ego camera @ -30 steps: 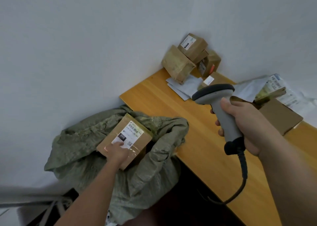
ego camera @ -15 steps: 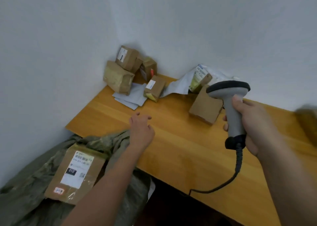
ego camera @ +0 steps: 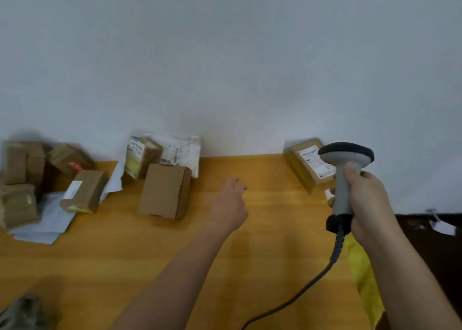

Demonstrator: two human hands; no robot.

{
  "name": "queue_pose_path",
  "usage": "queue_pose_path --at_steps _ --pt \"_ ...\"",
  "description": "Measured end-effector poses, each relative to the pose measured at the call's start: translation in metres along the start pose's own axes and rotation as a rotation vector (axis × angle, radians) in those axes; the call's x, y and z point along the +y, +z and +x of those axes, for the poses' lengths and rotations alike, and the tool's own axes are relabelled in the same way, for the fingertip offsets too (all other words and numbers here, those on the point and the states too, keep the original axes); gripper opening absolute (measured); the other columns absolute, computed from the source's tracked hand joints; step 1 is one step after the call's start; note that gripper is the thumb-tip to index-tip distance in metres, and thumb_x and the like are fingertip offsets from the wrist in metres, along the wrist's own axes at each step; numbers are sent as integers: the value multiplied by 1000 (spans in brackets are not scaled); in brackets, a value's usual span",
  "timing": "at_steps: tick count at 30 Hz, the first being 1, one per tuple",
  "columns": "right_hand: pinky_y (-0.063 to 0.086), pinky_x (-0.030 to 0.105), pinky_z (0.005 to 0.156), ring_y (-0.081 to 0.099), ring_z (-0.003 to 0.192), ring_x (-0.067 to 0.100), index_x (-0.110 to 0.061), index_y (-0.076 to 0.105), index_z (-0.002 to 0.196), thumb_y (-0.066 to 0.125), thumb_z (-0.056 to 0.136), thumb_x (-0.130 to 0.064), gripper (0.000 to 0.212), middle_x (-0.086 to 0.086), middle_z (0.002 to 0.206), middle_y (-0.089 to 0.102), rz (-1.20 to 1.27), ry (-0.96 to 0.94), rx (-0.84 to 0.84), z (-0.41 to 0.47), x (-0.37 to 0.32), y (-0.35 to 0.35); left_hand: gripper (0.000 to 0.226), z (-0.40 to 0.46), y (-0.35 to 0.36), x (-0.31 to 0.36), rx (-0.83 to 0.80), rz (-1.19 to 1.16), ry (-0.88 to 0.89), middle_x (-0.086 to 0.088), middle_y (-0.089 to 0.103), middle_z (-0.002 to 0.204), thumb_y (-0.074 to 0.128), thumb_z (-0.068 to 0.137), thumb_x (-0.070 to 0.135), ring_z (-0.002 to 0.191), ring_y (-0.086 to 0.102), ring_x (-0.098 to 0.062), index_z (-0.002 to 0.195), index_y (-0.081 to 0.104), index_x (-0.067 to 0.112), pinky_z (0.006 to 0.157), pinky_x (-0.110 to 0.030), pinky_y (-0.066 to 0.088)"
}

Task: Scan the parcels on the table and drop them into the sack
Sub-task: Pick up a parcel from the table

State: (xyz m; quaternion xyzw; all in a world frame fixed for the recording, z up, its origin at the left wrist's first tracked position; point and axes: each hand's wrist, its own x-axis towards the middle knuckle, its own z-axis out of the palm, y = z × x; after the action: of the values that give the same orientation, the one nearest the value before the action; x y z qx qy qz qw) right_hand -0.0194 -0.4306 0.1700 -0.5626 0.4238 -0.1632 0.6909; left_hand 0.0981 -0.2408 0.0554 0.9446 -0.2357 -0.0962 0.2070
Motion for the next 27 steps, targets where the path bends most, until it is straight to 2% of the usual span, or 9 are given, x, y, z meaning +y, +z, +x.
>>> queue_pose_path --at_steps 4,7,10,13,15,17,21,25,27 --pt "47 35 59 52 68 20 -7 52 121 47 102 -37 36 10 88 55 12 50 96 57 5 -48 58 46 53 77 -167 111 144 -1 19 160 47 95 7 145 21 -22 150 32 17 120 -41 20" --pt "45 35 57 52 65 22 -5 53 121 47 102 -37 38 12 84 55 21 73 130 93 17 -69 68 79 84 112 -220 176 245 0 16 162 49 93 5 149 12 -21 153 23 19 123 -44 10" --pt "47 38 62 54 71 24 -7 54 120 47 102 -38 37 13 87 57 -2 92 154 122 33 -80 74 113 109 133 -259 268 305 2 12 163 52 91 6 151 6 -20 155 19 24 123 -45 3" --pt "48 44 70 55 78 27 -11 55 119 48 101 -40 35 14 92 58 -23 107 155 143 51 -85 72 145 128 141 -328 358 311 1 5 164 52 97 21 151 2 -22 156 12 28 122 -48 -3" --pt "47 43 68 55 77 28 -13 56 112 49 100 -39 30 15 93 58 -25 124 142 153 59 -87 68 158 136 137 -367 395 312 3 4 164 49 99 36 151 0 -22 155 12 32 119 -51 -7" --pt "47 42 66 54 74 27 -16 57 104 51 99 -38 23 15 92 57 -14 137 131 163 64 -87 63 161 141 128 -348 411 325 5 8 164 45 99 46 151 0 -20 154 16 34 118 -54 -9" --pt "48 38 66 55 71 20 -10 53 114 63 94 -31 32 9 85 56 -52 115 95 179 71 -76 48 142 137 106 -237 342 322 7 30 156 40 99 49 148 14 -20 146 35 36 120 -54 -7" --pt "48 34 59 56 66 21 -7 51 110 71 88 -29 36 13 86 60 -155 116 19 191 77 -41 31 111 123 71 -126 225 235 9 53 130 45 98 43 132 37 -16 123 60 31 121 -44 -1" --pt "49 36 60 57 65 22 -8 51 108 73 87 -29 37 14 86 60 -202 124 -48 191 84 -18 30 95 113 49 -99 202 131 9 58 113 49 96 46 118 44 -14 107 66 24 119 -35 9"
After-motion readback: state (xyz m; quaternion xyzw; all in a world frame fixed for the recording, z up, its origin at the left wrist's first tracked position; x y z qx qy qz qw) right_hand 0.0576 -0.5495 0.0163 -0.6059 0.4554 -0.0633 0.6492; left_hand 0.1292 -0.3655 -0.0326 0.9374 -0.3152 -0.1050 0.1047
